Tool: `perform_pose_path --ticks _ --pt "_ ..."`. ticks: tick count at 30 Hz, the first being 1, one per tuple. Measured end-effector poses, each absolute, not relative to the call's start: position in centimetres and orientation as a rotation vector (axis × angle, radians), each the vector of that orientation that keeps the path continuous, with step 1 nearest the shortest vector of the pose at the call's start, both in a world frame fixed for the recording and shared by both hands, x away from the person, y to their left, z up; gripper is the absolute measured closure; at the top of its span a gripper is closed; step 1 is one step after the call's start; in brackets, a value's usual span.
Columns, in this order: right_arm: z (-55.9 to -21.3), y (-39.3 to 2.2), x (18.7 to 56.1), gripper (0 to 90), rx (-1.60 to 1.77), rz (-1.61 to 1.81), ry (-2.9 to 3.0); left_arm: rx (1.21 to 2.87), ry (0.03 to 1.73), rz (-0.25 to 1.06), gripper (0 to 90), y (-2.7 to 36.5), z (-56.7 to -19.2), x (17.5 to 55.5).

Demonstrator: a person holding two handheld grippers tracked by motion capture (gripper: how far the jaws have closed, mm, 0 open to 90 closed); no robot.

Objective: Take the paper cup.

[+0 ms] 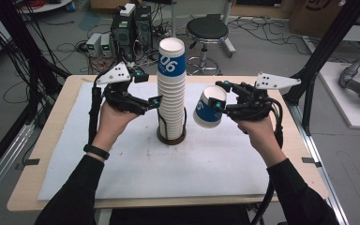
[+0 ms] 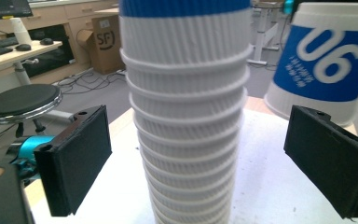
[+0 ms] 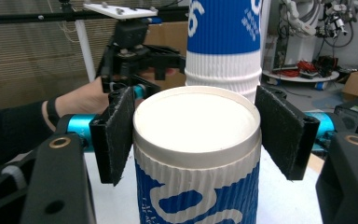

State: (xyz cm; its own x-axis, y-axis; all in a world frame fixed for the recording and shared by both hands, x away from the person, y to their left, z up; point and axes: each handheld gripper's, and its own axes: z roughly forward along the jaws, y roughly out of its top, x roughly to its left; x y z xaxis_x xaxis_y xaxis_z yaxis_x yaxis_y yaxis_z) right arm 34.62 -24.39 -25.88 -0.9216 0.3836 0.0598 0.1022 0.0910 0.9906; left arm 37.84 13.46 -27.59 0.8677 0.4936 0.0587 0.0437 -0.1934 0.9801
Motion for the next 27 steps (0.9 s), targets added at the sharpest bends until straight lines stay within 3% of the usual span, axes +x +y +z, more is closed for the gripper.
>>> perform_pose_path --ticks 27 --pt "-31.4 -25.7 34.4 32.1 0.595 1.894 2.179 1.712 0.441 0.344 7.2 15.3 -34.2 33.7"
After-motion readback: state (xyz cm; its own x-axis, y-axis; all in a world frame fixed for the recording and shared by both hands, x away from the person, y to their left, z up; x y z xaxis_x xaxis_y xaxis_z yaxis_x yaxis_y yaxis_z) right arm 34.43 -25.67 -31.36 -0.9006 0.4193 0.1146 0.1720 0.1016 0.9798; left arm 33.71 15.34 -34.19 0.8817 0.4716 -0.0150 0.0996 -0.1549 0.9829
